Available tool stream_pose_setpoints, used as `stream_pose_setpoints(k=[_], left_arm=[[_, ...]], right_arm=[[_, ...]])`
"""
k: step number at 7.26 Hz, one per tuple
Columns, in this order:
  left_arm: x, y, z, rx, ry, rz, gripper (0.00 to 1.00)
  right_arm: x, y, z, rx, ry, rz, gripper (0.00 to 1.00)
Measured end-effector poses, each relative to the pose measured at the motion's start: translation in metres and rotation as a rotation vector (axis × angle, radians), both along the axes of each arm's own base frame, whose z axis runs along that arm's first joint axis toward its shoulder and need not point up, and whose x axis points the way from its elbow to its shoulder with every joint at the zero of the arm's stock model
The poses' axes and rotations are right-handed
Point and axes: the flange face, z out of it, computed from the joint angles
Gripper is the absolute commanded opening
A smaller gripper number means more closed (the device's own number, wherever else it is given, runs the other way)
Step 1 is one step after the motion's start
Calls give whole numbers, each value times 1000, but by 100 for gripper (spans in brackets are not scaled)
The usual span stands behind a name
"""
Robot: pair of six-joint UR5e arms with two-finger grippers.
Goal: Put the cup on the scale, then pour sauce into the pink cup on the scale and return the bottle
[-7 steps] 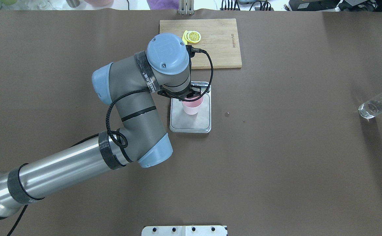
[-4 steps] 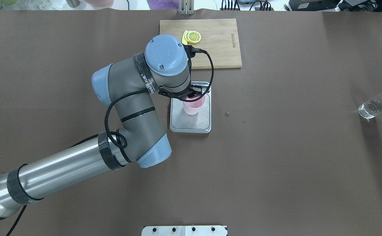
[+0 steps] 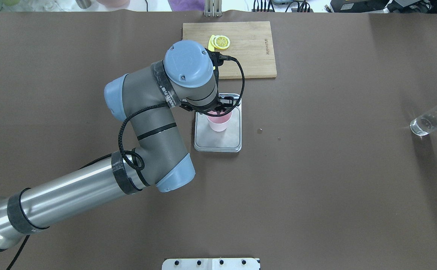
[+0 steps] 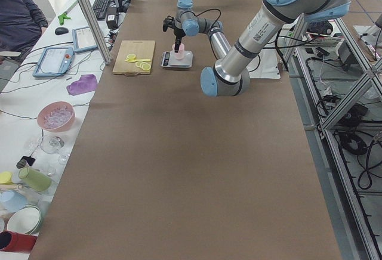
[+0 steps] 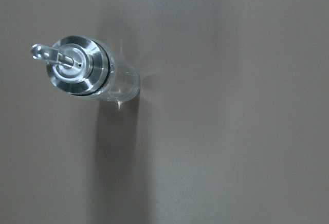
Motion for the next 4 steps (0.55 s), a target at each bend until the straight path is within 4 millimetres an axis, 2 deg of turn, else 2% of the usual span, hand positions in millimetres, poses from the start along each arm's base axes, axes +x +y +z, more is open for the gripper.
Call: stream_pose_setpoints(k=[1, 2, 3, 4], left_arm=[[-15, -4, -2, 7, 12, -14, 98], [-38, -11, 5, 16, 15, -20, 98], [-72, -24, 16, 31, -1, -1, 98], [-117, -39, 34, 56, -35, 37, 98]], right_arm=[[0, -1, -1, 2, 0, -1, 100], [0, -1, -2, 9, 0, -2, 100], [0, -3, -4, 28, 0, -4, 100], [-1, -5, -7, 62, 0, -7, 100]])
